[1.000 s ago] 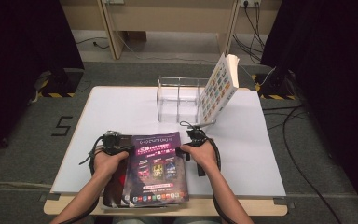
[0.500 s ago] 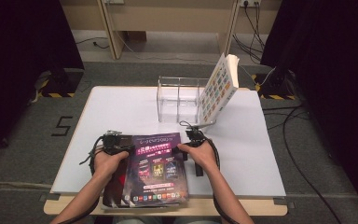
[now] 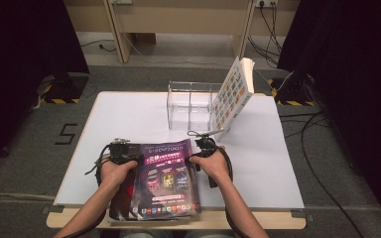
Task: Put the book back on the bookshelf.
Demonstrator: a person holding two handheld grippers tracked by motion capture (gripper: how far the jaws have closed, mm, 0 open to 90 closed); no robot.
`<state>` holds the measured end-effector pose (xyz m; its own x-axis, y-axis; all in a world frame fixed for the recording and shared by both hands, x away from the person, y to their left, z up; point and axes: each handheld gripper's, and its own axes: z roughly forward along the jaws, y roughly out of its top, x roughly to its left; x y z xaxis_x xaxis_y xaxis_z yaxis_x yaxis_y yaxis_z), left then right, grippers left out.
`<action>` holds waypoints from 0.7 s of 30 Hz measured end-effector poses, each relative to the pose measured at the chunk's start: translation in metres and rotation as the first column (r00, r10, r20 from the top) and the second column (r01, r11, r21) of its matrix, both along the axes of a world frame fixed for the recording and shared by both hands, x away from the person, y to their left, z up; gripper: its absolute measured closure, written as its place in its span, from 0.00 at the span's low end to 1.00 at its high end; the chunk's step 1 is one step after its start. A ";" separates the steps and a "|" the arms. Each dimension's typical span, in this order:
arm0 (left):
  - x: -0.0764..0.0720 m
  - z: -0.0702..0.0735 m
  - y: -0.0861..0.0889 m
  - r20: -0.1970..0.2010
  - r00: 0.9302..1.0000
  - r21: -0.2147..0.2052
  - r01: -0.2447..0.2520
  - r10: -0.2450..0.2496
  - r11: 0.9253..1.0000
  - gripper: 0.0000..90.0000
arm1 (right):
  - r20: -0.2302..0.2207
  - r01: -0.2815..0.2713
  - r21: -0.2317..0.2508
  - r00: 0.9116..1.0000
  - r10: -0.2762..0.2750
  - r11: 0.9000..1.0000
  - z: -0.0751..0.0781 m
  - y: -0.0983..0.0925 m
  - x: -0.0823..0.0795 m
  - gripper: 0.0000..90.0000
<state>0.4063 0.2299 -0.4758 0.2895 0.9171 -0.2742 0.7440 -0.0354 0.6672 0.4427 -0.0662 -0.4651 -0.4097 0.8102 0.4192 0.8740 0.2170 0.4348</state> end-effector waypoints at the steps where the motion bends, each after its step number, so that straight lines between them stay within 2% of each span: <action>1: 0.000 0.000 0.000 0.001 1.000 0.001 -0.002 0.002 1.000 0.87 | 0.028 -0.021 0.003 0.999 0.020 1.000 0.002 0.000 0.000 0.76; 3: 0.000 0.000 0.000 0.003 1.000 -0.001 -0.006 0.006 1.000 0.87 | 0.054 -0.041 0.030 0.998 0.039 0.999 0.007 -0.001 -0.001 0.80; 4: 0.000 0.000 0.000 0.006 1.000 -0.003 -0.008 0.008 1.000 0.87 | 0.054 -0.046 0.044 0.998 0.044 0.998 0.009 -0.001 -0.001 0.81; 6: 0.000 -0.001 0.000 0.009 1.000 -0.011 -0.007 0.007 1.000 0.87 | 0.044 -0.060 0.065 0.997 0.057 0.996 0.011 0.001 -0.001 0.80; 8: 0.001 -0.001 -0.001 0.008 1.000 -0.031 0.001 -0.001 1.000 0.87 | 0.005 -0.076 0.115 0.997 0.076 0.990 0.009 0.006 0.000 0.79; 9: 0.001 -0.002 -0.002 0.005 1.000 -0.039 0.004 -0.003 0.999 0.87 | -0.001 -0.090 0.111 0.996 0.091 0.990 0.006 0.009 -0.001 0.81; 11: 0.000 -0.002 -0.004 0.010 1.000 -0.019 0.008 -0.008 1.000 0.86 | 0.018 -0.093 0.058 0.996 0.092 0.994 0.002 0.014 -0.002 0.81; 12: -0.001 -0.002 -0.004 0.010 1.000 -0.018 0.010 -0.010 1.000 0.85 | -0.005 -0.073 0.065 0.997 0.074 0.995 0.001 0.014 -0.003 0.82; 14: 0.000 -0.003 -0.003 0.006 1.000 -0.031 0.005 -0.005 1.000 0.85 | -0.004 -0.075 0.085 0.997 0.076 0.994 0.001 0.011 -0.001 0.82; 18: -0.002 -0.002 -0.005 0.022 1.000 -0.009 0.007 -0.007 1.000 0.84 | -0.003 -0.065 0.074 0.998 0.066 0.995 0.006 0.012 -0.003 0.84; 21: -0.002 -0.002 -0.005 0.023 1.000 -0.006 0.004 -0.004 1.000 0.83 | 0.003 -0.057 0.085 0.998 0.057 0.995 0.009 0.011 -0.003 0.85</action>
<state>0.4045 0.2253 -0.4781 0.2993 0.9141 -0.2735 0.7285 -0.0339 0.6842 0.4395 -0.0549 -0.4561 -0.4548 0.7466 0.4855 0.8608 0.2288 0.4545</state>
